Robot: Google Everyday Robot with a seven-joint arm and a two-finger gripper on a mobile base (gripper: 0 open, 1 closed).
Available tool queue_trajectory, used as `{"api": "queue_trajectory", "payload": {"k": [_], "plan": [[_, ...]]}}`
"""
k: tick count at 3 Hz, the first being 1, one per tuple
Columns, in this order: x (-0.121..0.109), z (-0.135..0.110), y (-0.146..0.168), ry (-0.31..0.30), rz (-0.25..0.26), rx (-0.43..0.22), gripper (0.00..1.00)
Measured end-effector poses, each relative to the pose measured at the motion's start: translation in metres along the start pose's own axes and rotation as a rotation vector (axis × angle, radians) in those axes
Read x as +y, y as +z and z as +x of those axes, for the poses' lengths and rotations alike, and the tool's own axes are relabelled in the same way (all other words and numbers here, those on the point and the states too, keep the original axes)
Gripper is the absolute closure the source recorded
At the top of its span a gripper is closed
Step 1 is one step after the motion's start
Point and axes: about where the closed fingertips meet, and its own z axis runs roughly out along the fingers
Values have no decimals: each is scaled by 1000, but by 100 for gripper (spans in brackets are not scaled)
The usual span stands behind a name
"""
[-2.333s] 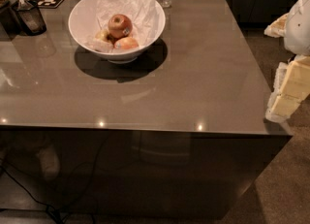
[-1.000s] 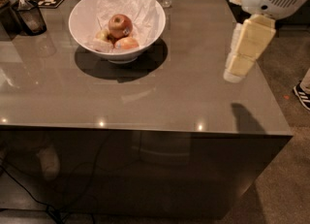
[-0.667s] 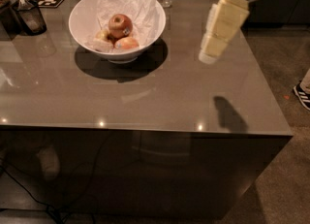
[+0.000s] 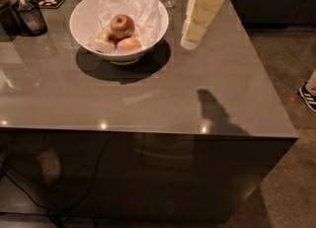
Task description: Pick apple from white bowl
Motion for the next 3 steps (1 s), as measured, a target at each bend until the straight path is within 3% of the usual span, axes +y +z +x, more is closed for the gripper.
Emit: {"api": "queue_trajectory", "payload": {"k": [1,3], "plan": [[-12,-19,11,-12,0,-40,0],[-70,-81,65,-63,-35,-48,0]]}}
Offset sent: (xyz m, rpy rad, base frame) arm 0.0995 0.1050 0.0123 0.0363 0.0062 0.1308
